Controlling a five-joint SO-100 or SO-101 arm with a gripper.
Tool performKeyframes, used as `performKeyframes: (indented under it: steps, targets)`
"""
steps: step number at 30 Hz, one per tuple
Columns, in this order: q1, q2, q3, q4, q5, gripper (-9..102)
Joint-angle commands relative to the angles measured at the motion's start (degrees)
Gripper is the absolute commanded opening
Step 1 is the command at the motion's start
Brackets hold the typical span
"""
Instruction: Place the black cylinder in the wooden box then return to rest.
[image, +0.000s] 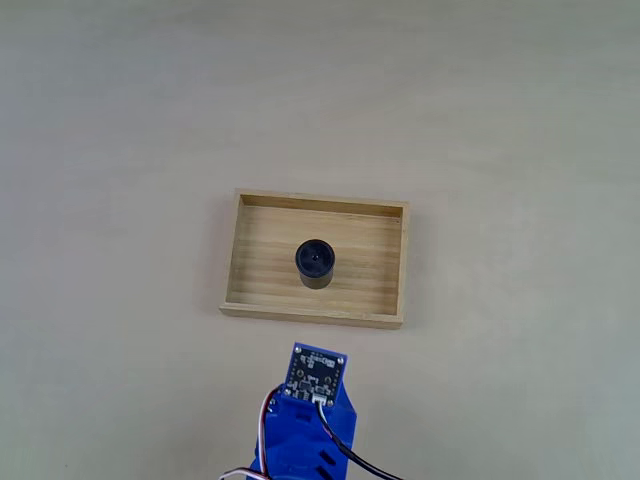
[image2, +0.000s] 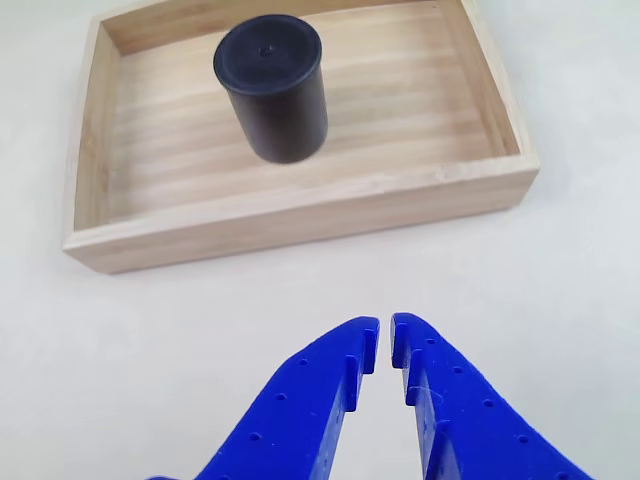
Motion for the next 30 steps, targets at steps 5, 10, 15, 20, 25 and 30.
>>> performKeyframes:
  steps: [5, 10, 15, 20, 25, 30]
  targets:
    - [-1.49, -6.77, 6.06, 2.2, -2.46, -1]
    - [-2.02, -9.93, 10.28, 5.98, -2.55, -1]
    - [-1.93, -13.01, 14.06, 10.02, -2.29, -1]
    - [-1.67, -13.62, 17.84, 10.28, -2.11, -1]
    - [-1.76, -13.71, 19.34, 12.92, -1.49, -1]
    - [-2.81, -12.92, 19.34, 13.27, -2.02, -1]
